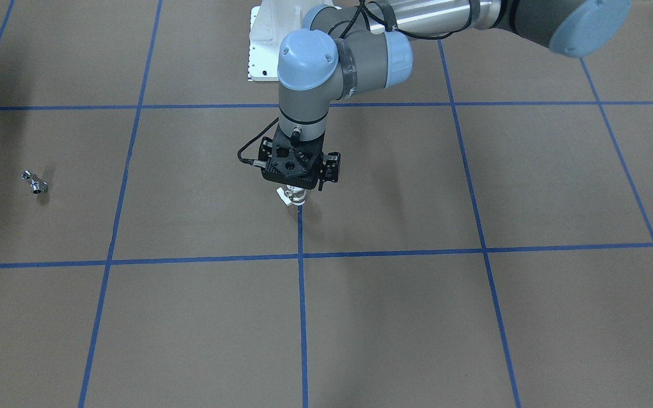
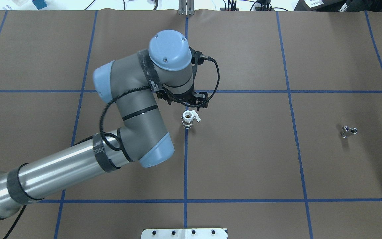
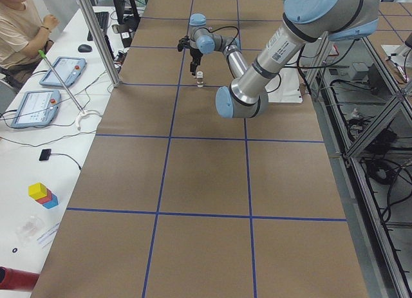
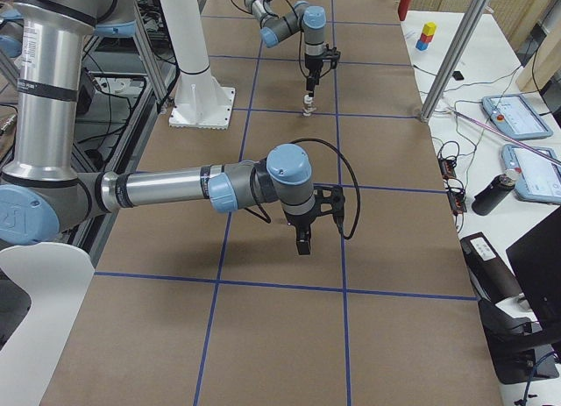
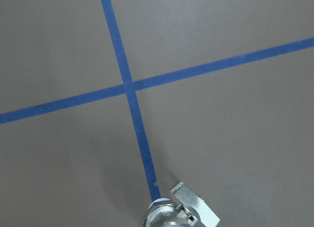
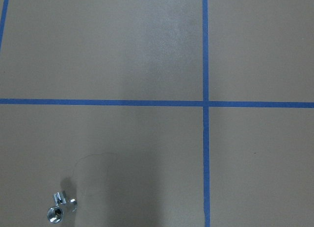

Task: Assemble PPR valve and pipe with both arms
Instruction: 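Set the valve upright at center and open the left gripper, then retract the left arm while the right gripper grasps the chrome fitting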

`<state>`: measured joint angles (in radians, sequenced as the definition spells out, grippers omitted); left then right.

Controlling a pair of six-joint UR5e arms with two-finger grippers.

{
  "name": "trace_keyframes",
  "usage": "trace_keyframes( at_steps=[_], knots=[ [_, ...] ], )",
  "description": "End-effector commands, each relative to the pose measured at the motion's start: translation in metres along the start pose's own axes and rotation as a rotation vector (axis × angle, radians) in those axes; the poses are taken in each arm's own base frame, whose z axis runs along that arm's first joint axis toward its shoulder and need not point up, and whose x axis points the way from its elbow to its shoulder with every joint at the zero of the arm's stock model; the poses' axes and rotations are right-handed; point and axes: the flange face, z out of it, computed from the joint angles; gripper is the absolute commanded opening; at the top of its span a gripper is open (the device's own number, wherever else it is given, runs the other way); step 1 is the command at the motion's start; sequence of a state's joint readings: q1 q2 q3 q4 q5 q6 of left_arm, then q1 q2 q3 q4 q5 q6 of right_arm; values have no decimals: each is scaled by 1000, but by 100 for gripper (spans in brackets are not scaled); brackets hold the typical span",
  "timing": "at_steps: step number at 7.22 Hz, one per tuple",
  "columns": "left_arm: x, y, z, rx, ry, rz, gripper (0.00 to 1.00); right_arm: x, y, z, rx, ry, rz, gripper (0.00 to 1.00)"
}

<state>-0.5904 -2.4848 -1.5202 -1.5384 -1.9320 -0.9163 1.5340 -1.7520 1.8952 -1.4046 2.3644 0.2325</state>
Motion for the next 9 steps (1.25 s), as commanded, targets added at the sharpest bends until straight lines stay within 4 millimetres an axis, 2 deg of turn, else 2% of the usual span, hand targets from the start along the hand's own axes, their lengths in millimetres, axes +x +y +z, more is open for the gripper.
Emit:
trace_keyframes(
  at_steps=[1, 2, 4, 5, 6, 7, 8, 9],
  knots=[
    [-104, 38, -80, -1, -18, 103, 100, -9, 0, -5, 1, -36, 35, 100],
    [-166, 46, -118, -1, -46, 209, 100, -28, 0, -4, -6, -45, 55, 100],
    [-324, 44, -155, -12, -120, 309, 100, -75, 2, 13, -42, -35, 83, 100],
    [-395, 52, -167, -33, -154, 374, 100, -98, 5, 32, -51, -15, 17, 100],
    [-453, 59, -191, -26, -143, 341, 100, -122, 10, 51, -50, -13, -72, 100],
    [-522, 93, -178, -87, -168, 227, 100, -139, 16, 65, -64, -17, -127, 100],
    [-547, 101, -166, -53, -169, 249, 100, -148, 23, 77, -91, -15, -151, 100],
    [-564, 123, -154, -21, -168, 273, 100, -158, 33, 91, -119, -4, -185, 100]
  ],
)
